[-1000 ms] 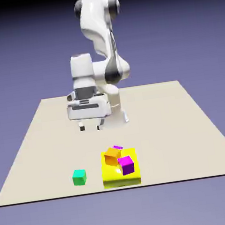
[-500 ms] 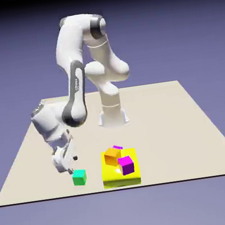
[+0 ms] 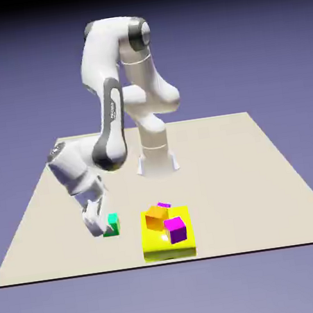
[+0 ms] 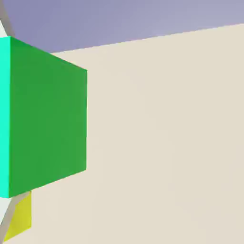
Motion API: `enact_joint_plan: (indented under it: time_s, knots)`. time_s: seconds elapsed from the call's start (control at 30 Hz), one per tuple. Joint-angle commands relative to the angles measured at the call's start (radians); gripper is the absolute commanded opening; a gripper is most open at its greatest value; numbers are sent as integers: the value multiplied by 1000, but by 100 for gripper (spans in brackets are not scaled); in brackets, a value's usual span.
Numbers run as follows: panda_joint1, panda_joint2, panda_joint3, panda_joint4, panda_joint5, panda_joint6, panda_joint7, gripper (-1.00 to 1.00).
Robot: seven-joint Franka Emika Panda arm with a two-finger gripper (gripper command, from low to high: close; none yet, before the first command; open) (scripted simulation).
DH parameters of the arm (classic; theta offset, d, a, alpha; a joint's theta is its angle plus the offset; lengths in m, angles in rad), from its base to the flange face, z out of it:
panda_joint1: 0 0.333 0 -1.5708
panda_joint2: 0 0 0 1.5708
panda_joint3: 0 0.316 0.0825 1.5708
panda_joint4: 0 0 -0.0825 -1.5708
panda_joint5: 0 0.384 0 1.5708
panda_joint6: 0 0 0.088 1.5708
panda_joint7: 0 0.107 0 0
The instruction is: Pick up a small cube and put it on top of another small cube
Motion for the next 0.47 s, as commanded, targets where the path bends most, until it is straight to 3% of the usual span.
enact_joint_plan:
  time_s: [0.0,0.17,0.33,0.37,0.43]
  knots:
    - [11,-36,24,-3,-31,-41,-11,-100]
    - [44,-151,101,-12,-119,-169,-50,-100]
    - [65,-51,117,-89,-96,10,-69,-100]
    - [65,-51,117,-89,-96,10,-69,100]
    - [59,-75,113,-70,-101,-33,-65,100]
